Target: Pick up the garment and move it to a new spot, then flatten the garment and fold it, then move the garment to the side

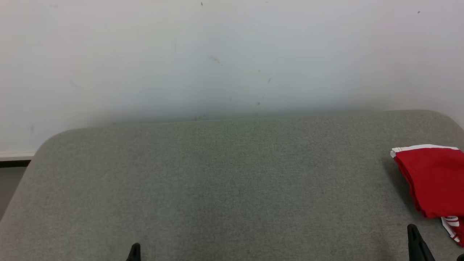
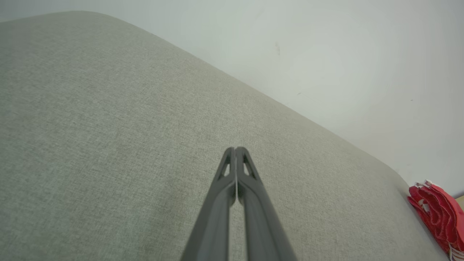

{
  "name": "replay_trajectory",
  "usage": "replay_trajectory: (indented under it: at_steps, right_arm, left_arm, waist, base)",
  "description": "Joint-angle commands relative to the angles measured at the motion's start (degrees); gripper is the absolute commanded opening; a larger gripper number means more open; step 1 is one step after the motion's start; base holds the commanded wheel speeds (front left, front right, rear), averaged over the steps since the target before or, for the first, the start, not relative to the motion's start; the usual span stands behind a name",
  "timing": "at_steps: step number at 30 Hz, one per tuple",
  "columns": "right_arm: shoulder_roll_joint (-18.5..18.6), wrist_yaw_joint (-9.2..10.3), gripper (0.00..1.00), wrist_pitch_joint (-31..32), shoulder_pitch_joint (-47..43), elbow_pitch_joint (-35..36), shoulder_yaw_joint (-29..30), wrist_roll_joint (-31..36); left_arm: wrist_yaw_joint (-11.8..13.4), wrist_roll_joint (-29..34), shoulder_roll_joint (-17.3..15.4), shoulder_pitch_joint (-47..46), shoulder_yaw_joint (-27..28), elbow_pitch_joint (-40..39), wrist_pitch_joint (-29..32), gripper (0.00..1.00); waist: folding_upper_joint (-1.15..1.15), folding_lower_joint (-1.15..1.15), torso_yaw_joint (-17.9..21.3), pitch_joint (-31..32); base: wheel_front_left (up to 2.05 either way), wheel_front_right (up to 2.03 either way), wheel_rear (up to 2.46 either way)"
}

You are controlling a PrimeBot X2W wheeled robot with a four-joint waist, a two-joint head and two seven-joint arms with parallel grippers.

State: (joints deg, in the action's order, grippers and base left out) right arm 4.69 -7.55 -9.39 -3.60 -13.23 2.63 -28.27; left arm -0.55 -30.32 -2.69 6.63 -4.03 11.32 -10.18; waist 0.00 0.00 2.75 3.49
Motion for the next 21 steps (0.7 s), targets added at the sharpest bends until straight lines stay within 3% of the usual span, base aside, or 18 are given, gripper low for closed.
replay_trajectory:
  at_steps: [1, 21]
  right_arm:
    - [0.1, 0.02, 0.00, 0.6, 1.8, 0.6, 0.5, -3.1]
    - [-0.3, 0.04, 0.00, 4.7, 4.1, 0.3, 1.4, -19.2]
  left_arm:
    - [-0.5, -3.1, -0.4, -1.8, 0.6, -0.5, 0.7, 0.00]
    - [-2.2, -18.9, -0.6, -4.9, 3.0, 0.3, 4.7, 0.00]
  waist:
    - [0.00, 0.00, -0.1, -0.1]
    - [0.00, 0.00, -0.6, -0.7]
  base:
    - [0.00, 0.00, 0.00]
    - [0.00, 0.00, 0.00]
